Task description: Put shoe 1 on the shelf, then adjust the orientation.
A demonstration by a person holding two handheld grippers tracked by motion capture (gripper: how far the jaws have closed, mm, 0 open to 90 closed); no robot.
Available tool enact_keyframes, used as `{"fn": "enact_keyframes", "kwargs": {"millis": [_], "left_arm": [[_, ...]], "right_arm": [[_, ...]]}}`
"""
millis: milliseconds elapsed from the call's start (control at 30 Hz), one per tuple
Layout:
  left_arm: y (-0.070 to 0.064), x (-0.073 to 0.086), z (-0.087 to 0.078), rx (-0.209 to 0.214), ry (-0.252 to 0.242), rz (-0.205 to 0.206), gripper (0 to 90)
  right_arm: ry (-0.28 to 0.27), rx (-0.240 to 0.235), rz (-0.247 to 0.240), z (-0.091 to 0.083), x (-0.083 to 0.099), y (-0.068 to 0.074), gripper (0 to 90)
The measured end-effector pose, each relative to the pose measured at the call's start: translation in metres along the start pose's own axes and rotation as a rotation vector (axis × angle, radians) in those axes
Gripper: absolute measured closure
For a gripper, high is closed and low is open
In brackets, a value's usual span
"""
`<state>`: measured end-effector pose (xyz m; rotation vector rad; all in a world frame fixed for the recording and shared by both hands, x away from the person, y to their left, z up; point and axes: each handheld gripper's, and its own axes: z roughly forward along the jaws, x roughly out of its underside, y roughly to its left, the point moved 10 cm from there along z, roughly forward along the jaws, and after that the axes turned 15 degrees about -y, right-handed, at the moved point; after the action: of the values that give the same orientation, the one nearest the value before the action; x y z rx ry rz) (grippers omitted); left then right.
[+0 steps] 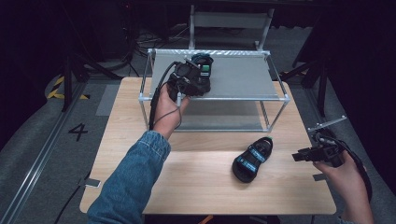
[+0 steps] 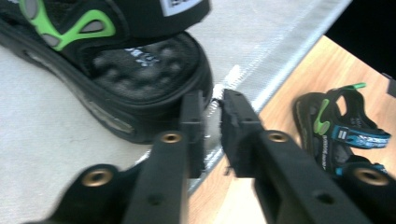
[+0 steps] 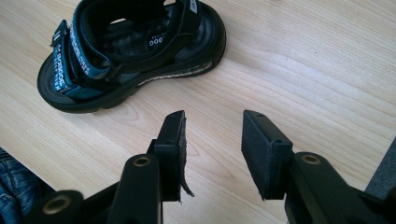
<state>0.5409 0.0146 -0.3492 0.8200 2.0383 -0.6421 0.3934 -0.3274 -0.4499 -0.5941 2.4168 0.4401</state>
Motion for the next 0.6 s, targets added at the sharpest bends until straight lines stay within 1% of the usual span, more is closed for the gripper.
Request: {"fn": "enact_keyframes", "kwargs": {"millis": [33,67,133,167,267,300,333,367,433,467,500,600], "left_arm": [[-0.003,-0.001,-0.001,-0.016,-0.003,0.012,67.6],[-0.005,-0.001,-0.003,-0.019,-0.004,0.03,64.7],[-0.009,0.0,-0.007,-0.016,-0.006,0.04,62.4],[-0.009,0.0,-0.007,-0.016,-0.006,0.04,61.0],[-0.016,0.002,-0.015,-0.022,-0.005,0.067,58.4],[-0.021,0.005,-0.023,-0.022,-0.003,0.087,57.7],[-0.021,0.005,-0.023,-0.022,-0.003,0.087,57.1],[-0.024,0.007,-0.027,-0.018,-0.004,0.092,57.1],[-0.029,0.015,-0.037,-0.029,0.01,0.118,56.4],[-0.029,0.015,-0.037,-0.029,0.01,0.118,56.0],[-0.03,0.018,-0.041,-0.032,0.014,0.129,56.0],[-0.034,0.03,-0.049,-0.037,0.025,0.141,53.6]], "right_arm": [[0.001,-0.001,-0.001,0.0,0.0,0.0,60.4],[0.004,0.002,0.0,0.0,0.001,0.0,60.2],[0.003,0.005,0.001,0.0,0.001,-0.001,60.0],[0.0,0.005,0.002,0.001,0.001,-0.001,59.8],[0.005,0.004,-0.007,0.002,0.001,0.0,58.9],[0.005,0.004,-0.005,0.003,0.0,0.001,58.7],[0.005,0.004,-0.005,0.003,0.0,0.001,58.7],[0.007,0.007,-0.01,0.003,-0.001,0.002,58.5],[-0.002,0.001,-0.017,0.005,-0.005,0.005,58.2],[-0.002,0.001,-0.017,0.005,-0.005,0.005,58.2],[-0.004,-0.002,-0.026,0.007,-0.009,0.009,57.8],[0.002,0.002,-0.056,0.011,-0.016,0.013,57.5]]}}
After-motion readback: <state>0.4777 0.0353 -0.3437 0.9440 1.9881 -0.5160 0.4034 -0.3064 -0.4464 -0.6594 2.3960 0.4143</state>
